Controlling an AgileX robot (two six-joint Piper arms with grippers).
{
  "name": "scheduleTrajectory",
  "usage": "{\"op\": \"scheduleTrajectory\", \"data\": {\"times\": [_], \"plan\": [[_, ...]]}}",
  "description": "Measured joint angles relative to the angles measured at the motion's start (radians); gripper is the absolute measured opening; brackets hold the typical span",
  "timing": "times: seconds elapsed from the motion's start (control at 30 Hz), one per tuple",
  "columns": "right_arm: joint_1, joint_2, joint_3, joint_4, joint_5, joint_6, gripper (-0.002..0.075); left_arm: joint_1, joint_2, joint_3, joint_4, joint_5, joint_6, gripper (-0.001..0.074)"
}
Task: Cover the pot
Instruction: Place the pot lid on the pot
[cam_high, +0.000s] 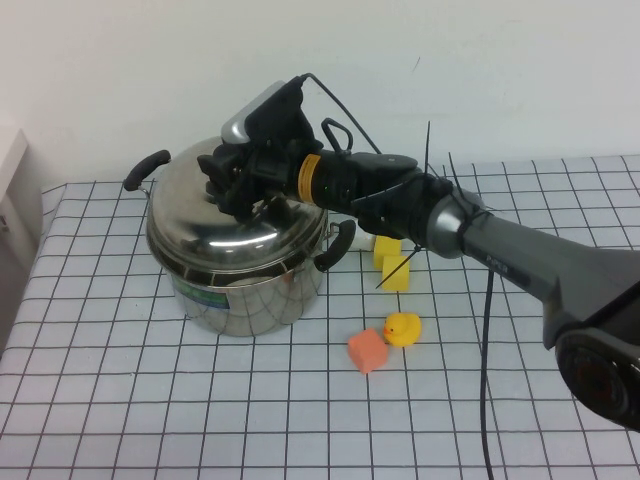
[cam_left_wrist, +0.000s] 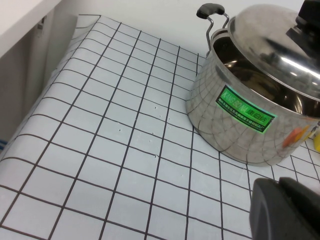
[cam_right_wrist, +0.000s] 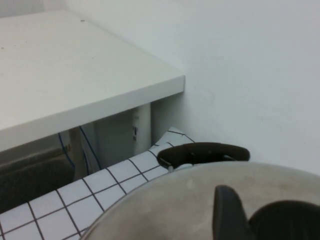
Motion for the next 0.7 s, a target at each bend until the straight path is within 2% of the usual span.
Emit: {"op": "scheduleTrajectory", "data": {"times": [0.37,0.7], "plan": [[0.012,0.02,-0.018,0.027,0.038,-0.036,0.0337,0.0,0.0,0.0,0.0,0.0,0.0,-0.0002],[0.012,0.076,-0.047,0.165,0.044,-0.124,0.0337,0.0,0.0,0.0,0.0,0.0,0.0,-0.0002]]}}
